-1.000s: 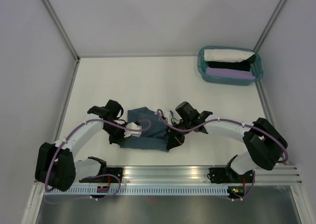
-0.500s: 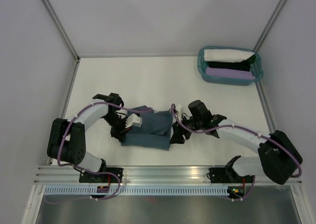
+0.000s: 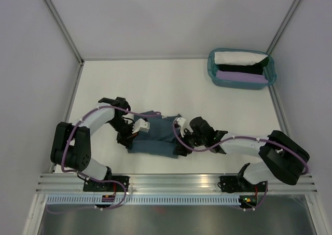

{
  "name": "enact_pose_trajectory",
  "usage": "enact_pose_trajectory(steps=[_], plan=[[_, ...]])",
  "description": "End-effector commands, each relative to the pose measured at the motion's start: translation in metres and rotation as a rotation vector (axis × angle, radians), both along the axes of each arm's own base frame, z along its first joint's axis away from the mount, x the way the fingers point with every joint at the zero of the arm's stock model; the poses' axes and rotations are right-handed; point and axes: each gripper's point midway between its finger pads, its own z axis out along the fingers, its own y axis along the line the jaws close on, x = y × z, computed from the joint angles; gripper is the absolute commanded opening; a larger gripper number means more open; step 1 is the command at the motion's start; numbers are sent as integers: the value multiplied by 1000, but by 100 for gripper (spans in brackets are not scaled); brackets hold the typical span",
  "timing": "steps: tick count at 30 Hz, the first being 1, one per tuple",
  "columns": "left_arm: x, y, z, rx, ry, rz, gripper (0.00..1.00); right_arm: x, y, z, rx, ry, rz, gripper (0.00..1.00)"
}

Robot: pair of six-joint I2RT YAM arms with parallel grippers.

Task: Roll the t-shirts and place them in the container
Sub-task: Roll the tshirt

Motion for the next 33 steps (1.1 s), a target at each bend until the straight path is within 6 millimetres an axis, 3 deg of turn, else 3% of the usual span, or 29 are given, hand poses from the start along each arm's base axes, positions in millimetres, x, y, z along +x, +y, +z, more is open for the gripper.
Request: enact_pose_trajectory(steps=[1, 2, 5, 11, 14, 15, 17, 18, 19, 23, 27, 30, 31, 33], plan=[[0, -8, 9, -59, -14, 3, 2, 1, 15, 12, 101, 30, -23, 33], [-2, -7, 8, -56, -9, 5, 2, -2, 16, 14, 117, 47, -25, 16], [-15, -1, 6, -34, 5, 8, 2, -18, 17, 23, 183, 160, -38, 0], [-47, 7, 20, -41, 26, -16, 2, -53, 6, 29, 207, 362, -38, 0], [-42, 6, 19, -32, 22, 0, 6, -56, 5, 24, 163, 393, -3, 0], [-31, 4, 17, -30, -1, 14, 11, -58, 1, 17, 125, 416, -3, 0], [-23, 3, 8, 2, 39, 60, 16, -45, -3, 10, 99, 429, -16, 0], [-8, 1, 5, 4, 11, 83, 20, -41, -7, 4, 78, 447, -34, 1], [-3, 2, 1, 27, 25, 126, 21, -27, -12, -3, 65, 462, -79, 0], [23, 2, -11, 57, 20, 229, 20, -12, -18, -14, 43, 501, -111, 2], [27, -4, -15, 43, 46, 279, 13, 0, -23, -24, 5, 498, -158, 21], [31, -4, -20, 48, 39, 292, 14, 12, -35, -31, -38, 461, -205, 30], [32, -4, -21, 55, 38, 303, 15, 23, -39, -28, -43, 411, -228, 35], [35, -3, -22, 61, 27, 315, 16, 33, -45, -22, -78, 355, -261, 37]])
